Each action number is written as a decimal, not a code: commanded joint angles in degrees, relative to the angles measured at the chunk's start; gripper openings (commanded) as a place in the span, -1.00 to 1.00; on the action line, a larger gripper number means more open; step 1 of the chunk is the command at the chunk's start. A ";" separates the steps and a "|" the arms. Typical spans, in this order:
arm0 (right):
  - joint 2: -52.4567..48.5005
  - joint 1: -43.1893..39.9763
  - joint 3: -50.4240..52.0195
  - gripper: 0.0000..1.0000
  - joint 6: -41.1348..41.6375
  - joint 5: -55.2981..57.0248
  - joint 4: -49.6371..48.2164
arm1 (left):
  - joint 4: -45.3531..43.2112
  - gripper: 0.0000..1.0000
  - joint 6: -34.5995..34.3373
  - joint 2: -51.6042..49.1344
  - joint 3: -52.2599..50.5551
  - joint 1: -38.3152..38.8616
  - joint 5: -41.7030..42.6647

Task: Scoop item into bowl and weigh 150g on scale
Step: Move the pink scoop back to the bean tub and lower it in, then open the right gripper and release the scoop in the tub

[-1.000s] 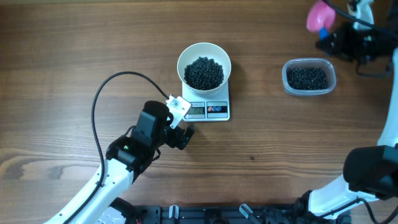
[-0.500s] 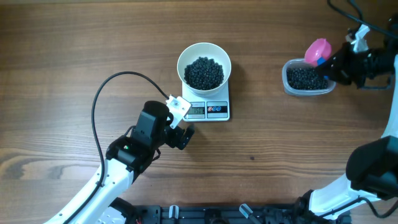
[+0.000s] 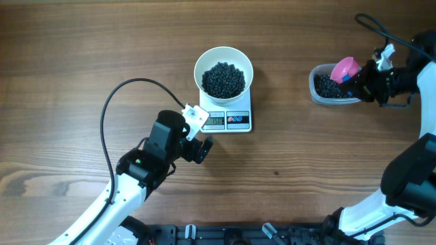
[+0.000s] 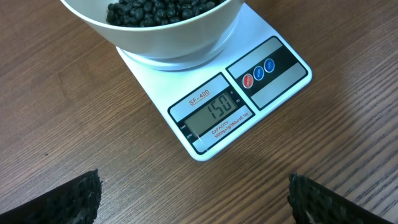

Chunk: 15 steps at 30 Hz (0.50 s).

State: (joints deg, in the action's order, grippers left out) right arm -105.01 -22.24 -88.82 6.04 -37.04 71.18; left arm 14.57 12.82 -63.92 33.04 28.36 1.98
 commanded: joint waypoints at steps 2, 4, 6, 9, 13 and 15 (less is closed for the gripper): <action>-0.98 -0.55 2.12 -0.63 4.87 -0.42 -4.87 | 0.00 1.00 0.28 0.00 -0.20 -0.52 -0.33; -1.03 -0.55 2.32 -0.50 6.01 -0.46 -5.84 | 0.00 1.00 0.28 0.00 -0.20 -0.52 -0.33; -1.03 -0.55 2.32 -0.49 6.12 -0.55 -5.84 | 0.00 1.00 0.28 0.00 -0.20 -0.52 -0.33; -1.03 -0.55 2.32 -0.38 6.47 -0.59 -5.29 | 0.00 1.00 0.28 0.00 -0.20 -0.52 -0.33; -1.03 -0.55 2.32 -0.18 7.45 -0.57 -2.97 | 0.00 1.00 0.28 0.00 -0.20 -0.52 -0.33; -1.03 -0.57 2.32 0.02 7.39 -0.52 -1.36 | 0.00 1.00 0.28 0.00 -0.20 -0.52 -0.33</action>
State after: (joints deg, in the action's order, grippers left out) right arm -105.06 -22.35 -86.67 12.80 -37.08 68.07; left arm 14.57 12.82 -63.92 33.04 28.36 1.98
